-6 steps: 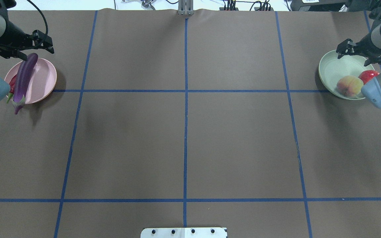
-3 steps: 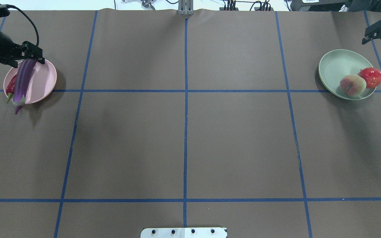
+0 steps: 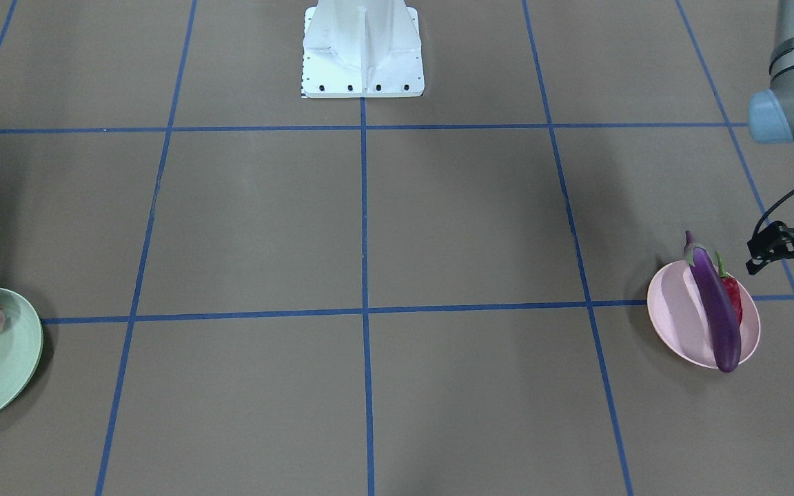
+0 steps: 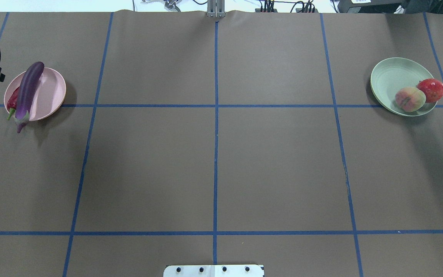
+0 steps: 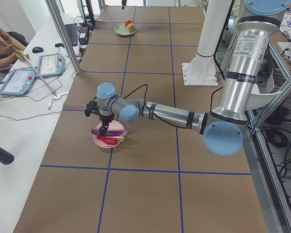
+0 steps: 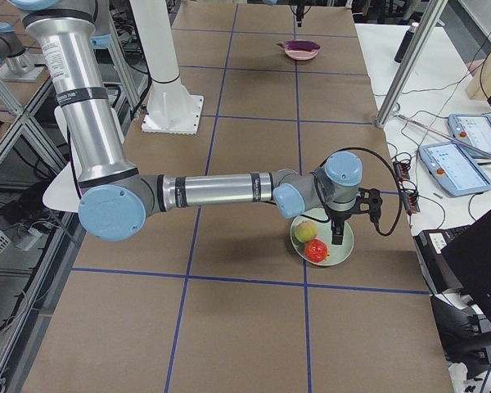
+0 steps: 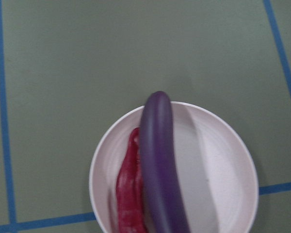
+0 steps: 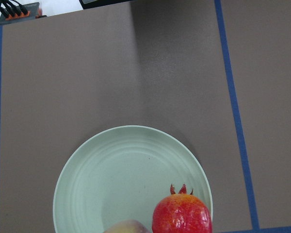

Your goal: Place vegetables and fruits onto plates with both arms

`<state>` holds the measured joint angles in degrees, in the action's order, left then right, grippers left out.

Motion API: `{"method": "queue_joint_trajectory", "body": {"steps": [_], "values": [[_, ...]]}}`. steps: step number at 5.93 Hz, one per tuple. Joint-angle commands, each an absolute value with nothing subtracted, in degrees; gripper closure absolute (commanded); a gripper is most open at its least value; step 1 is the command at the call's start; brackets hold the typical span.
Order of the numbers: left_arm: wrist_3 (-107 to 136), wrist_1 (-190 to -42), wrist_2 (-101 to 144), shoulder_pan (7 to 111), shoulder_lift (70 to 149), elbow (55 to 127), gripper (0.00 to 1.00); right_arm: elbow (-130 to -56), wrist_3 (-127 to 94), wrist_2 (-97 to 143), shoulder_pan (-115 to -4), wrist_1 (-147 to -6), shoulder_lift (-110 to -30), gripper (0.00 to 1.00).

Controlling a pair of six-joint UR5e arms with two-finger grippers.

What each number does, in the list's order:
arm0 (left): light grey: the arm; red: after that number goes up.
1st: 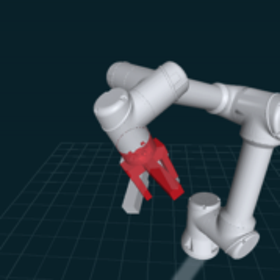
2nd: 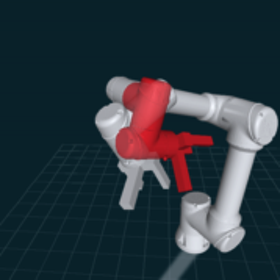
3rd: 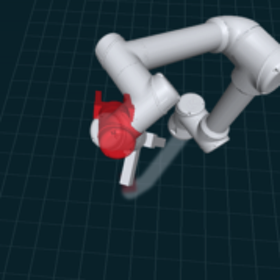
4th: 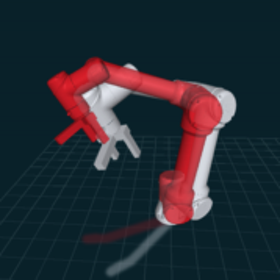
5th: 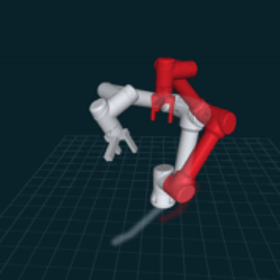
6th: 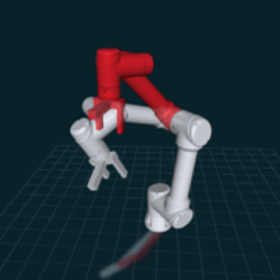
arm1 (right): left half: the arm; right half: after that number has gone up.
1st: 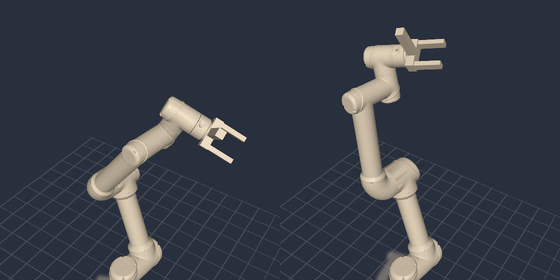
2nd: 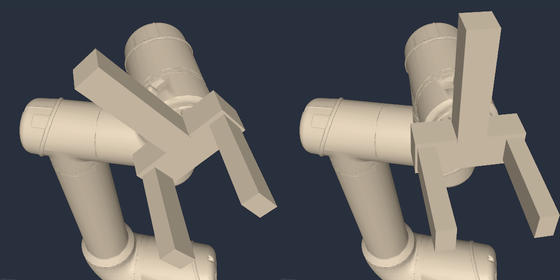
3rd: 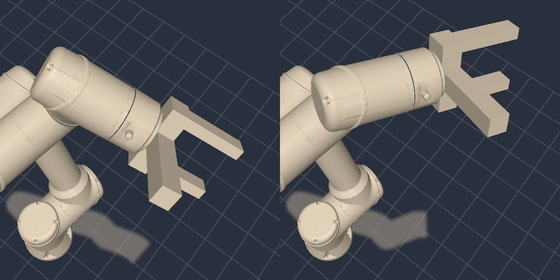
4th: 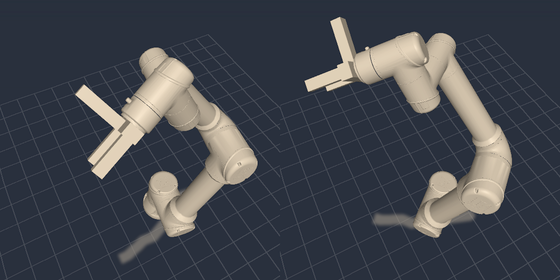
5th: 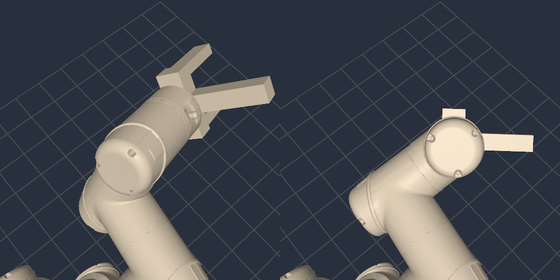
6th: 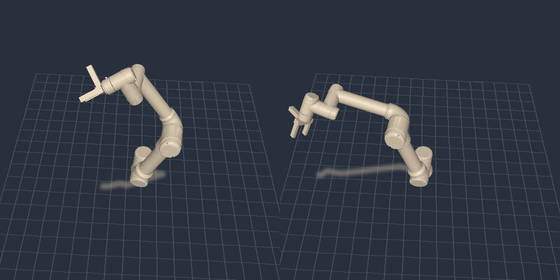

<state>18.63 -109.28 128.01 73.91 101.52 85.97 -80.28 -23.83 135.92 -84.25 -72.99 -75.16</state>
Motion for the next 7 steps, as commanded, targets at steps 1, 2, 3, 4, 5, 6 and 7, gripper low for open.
{"method": "queue_joint_trajectory", "body": {"steps": [1, 2, 3, 4, 5, 6, 7], "values": [[10.14, -101.92, 133.30, 80.48, 101.43, 84.46, 0.00, -81.12, -8.25, 138.60, -87.00, -81.52, -76.63, 0.00], [9.41, -97.17, 138.29, 83.73, 101.43, 85.42, 0.00, -83.91, -5.48, 139.04, -86.92, -83.56, -79.60, 0.00], [9.40, -94.51, 139.99, 86.20, 97.08, 91.35, 0.00, -88.20, -5.45, 139.04, -86.58, -85.06, -83.02, 0.00], [9.58, -93.87, 139.23, 86.13, 91.55, 96.97, 0.00, -90.42, -5.45, 139.04, -86.49, -85.86, -84.88, 0.00], [9.58, -93.69, 139.22, 86.57, 91.49, 97.55, 0.00, -90.44, -5.45, 139.04, -86.92, -85.96, -85.25, 0.00], [10.02, -93.43, 139.04, 87.27, 91.06, 99.39, 0.00, -90.70, -5.45, 139.04, -87.36, -86.04, -85.25, 0.00], [10.11, -91.51, 139.04, 87.19, 90.88, 100.62, 0.00, -90.79, -5.45, 139.13, -87.19, -86.04, -85.34, 0.00]]}}
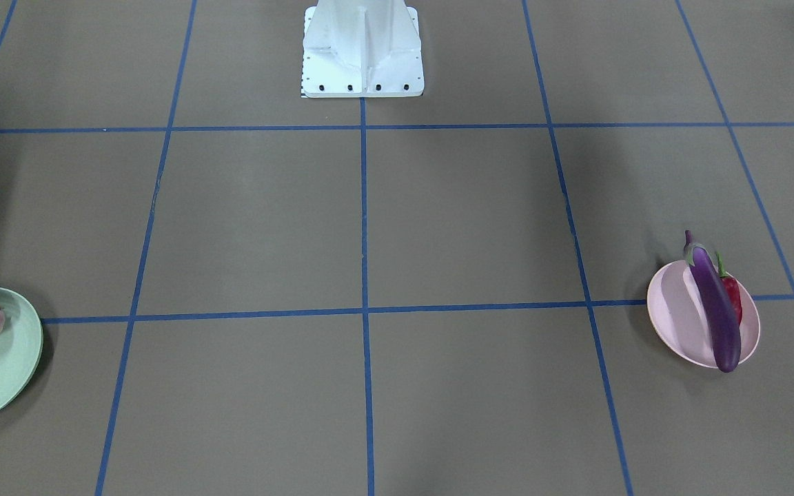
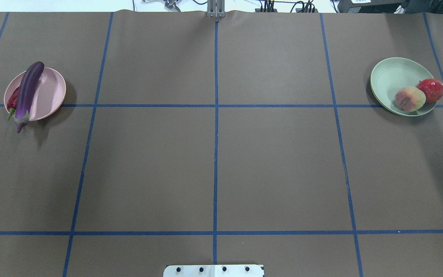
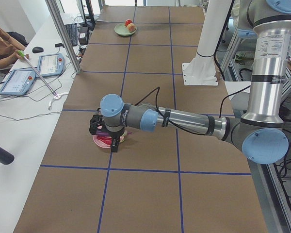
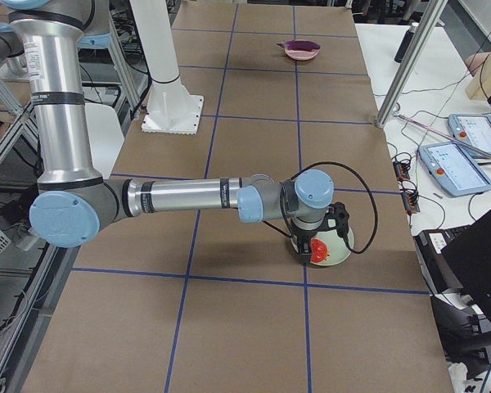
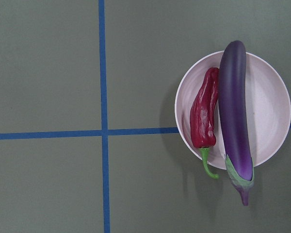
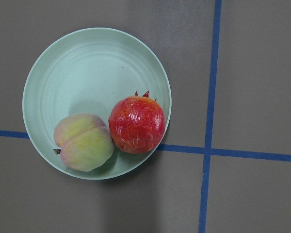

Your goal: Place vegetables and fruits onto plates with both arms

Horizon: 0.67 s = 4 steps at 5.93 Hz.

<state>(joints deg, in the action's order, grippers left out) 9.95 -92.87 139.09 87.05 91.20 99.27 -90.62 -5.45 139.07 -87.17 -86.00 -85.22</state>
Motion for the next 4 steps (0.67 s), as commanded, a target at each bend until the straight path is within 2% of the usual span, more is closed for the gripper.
{"method": "queue_joint_trajectory", "body": {"steps": [1, 2, 4], "values": [[10.02, -89.84, 137.04, 86.75, 91.23, 100.63, 0.00, -90.88, -5.45, 139.13, -86.93, -86.13, -85.17, 0.00], [9.50, -89.82, 133.19, 86.66, 91.14, 100.11, 0.00, -90.97, -5.45, 139.30, -86.23, -88.40, -84.73, 0.00], [9.32, -89.82, 133.33, 86.75, 89.57, 100.37, 0.00, -95.86, -5.36, 139.13, -85.61, -95.85, -83.59, 0.00]]}}
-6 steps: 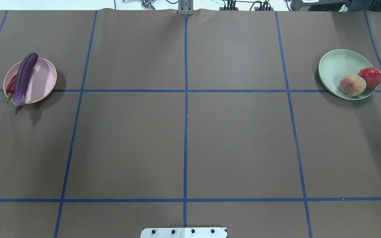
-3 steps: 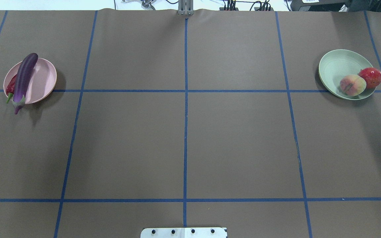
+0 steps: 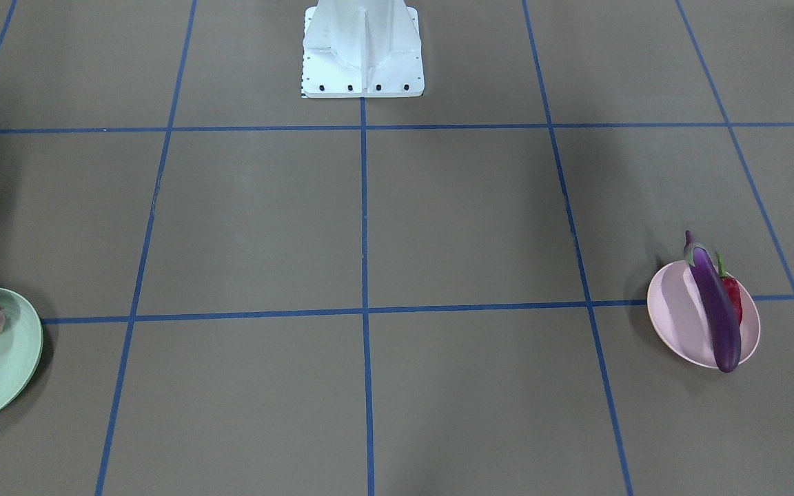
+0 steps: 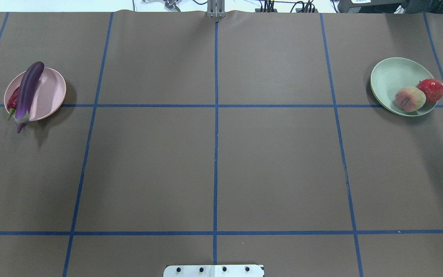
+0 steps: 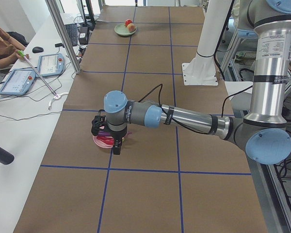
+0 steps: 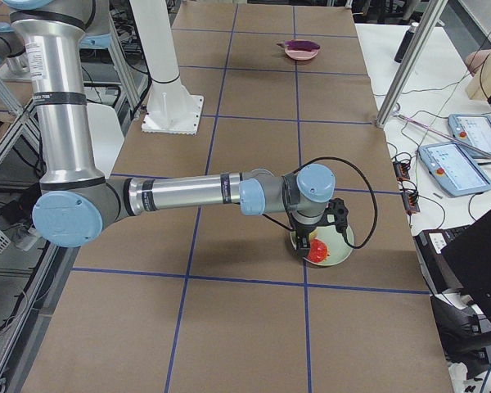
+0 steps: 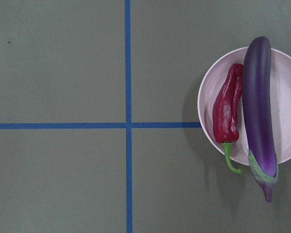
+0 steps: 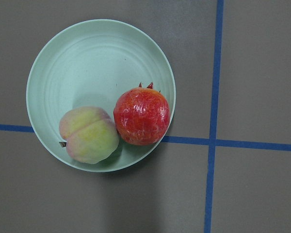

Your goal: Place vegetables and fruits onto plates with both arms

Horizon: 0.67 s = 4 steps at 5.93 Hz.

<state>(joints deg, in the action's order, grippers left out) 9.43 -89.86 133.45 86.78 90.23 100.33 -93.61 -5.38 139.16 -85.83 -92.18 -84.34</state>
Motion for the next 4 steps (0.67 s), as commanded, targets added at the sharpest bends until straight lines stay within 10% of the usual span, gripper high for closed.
{"method": "queue_joint_trajectory", "body": {"steps": [1, 4], "values": [[9.32, -89.91, 133.50, 86.75, 88.52, 100.28, 0.00, -97.63, -5.36, 138.52, -85.08, -100.33, -82.19, 0.00], [9.40, -89.83, 135.69, 86.75, 86.75, 102.21, 0.00, -97.91, -5.36, 137.99, -84.29, -100.37, -81.92, 0.00]]}}
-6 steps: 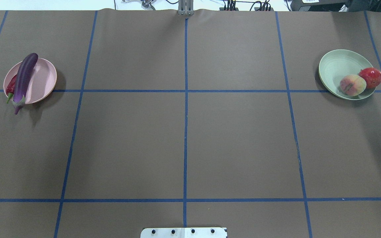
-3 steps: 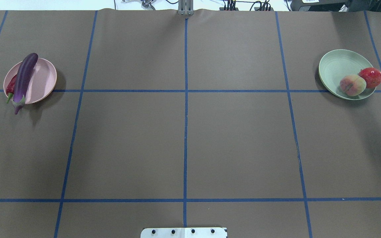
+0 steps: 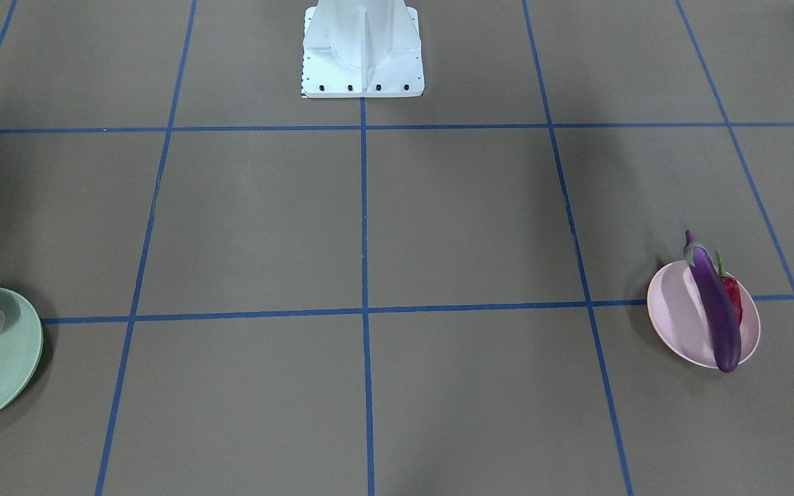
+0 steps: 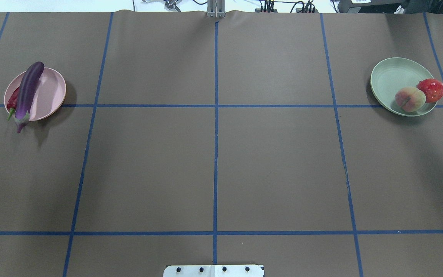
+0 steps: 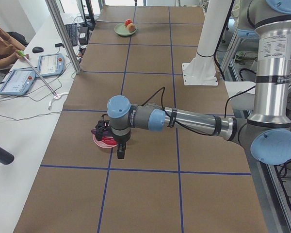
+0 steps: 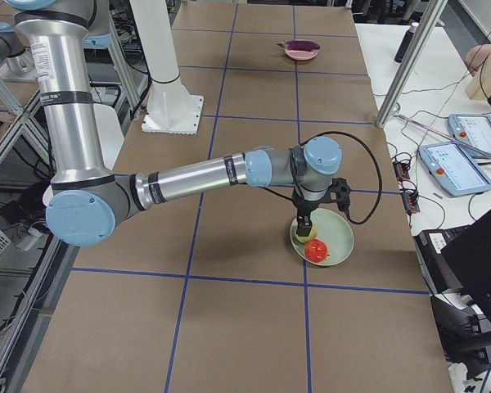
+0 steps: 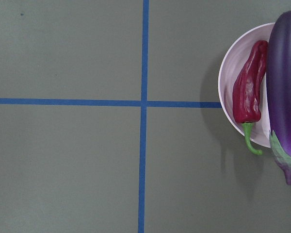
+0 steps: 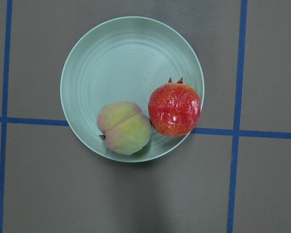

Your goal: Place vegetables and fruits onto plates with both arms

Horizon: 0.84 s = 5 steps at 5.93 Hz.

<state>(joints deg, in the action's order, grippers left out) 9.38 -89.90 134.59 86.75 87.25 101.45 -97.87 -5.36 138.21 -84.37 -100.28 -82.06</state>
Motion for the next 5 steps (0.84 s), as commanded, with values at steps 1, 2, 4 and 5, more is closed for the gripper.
{"method": "queue_joint_trajectory", "body": {"steps": [1, 2, 4, 5], "values": [[9.40, -89.82, 135.79, 86.75, 85.70, 103.35, 0.00, -97.74, -5.36, 138.08, -84.29, -100.28, -81.91, 0.00], [9.40, -90.35, 135.79, 86.66, 85.26, 103.27, 0.00, -97.91, -5.36, 137.99, -84.29, -100.28, -82.00, 0.00], [9.40, -90.35, 135.70, 86.66, 85.25, 103.97, 0.00, -98.96, -5.36, 137.90, -84.29, -99.84, -82.79, 0.00], [9.49, -90.00, 135.79, 86.66, 85.17, 103.97, 0.00, -98.96, -5.36, 137.99, -84.20, -99.76, -82.71, 0.00]]}}
